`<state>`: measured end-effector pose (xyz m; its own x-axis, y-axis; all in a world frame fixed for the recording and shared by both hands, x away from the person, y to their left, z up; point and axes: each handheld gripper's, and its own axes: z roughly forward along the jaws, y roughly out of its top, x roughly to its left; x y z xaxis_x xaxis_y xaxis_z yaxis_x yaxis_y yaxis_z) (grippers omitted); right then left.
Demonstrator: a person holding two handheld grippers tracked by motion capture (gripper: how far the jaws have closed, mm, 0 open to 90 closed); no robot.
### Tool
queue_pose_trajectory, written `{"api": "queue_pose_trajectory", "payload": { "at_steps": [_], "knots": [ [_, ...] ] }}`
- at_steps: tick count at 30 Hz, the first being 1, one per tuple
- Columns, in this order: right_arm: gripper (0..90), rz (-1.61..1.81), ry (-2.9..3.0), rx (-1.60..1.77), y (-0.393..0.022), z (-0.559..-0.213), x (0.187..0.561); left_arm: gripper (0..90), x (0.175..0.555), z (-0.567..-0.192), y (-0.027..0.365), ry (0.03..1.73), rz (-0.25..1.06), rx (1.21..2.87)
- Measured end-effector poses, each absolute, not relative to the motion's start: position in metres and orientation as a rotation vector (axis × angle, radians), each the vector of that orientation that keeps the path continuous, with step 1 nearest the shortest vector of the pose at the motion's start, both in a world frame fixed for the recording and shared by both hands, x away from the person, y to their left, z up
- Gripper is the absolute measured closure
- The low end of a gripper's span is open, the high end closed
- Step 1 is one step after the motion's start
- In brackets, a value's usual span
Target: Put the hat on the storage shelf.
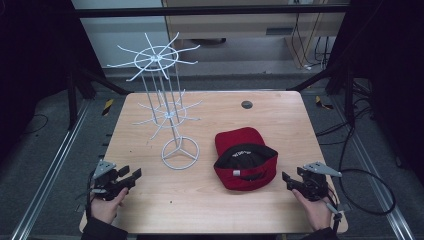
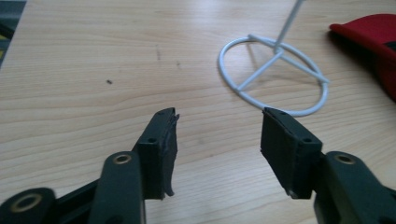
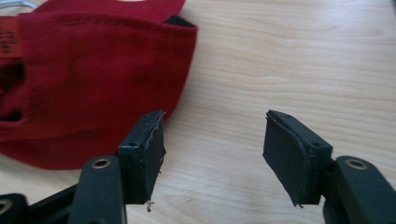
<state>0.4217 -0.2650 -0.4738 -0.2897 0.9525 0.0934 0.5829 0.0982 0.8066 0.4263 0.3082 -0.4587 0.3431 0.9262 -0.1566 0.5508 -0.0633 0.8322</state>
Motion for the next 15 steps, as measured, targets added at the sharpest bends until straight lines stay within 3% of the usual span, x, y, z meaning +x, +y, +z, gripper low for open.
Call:
{"api": "queue_pose_trajectory", "payload": {
  "at_steps": [15],
  "knots": [
    [48.4,1.235,1.985,1.364,-0.242,-0.449,0.409,63.9,0.417,-0.449,0.263,1.157,0.425,1.801]
  ]
}}
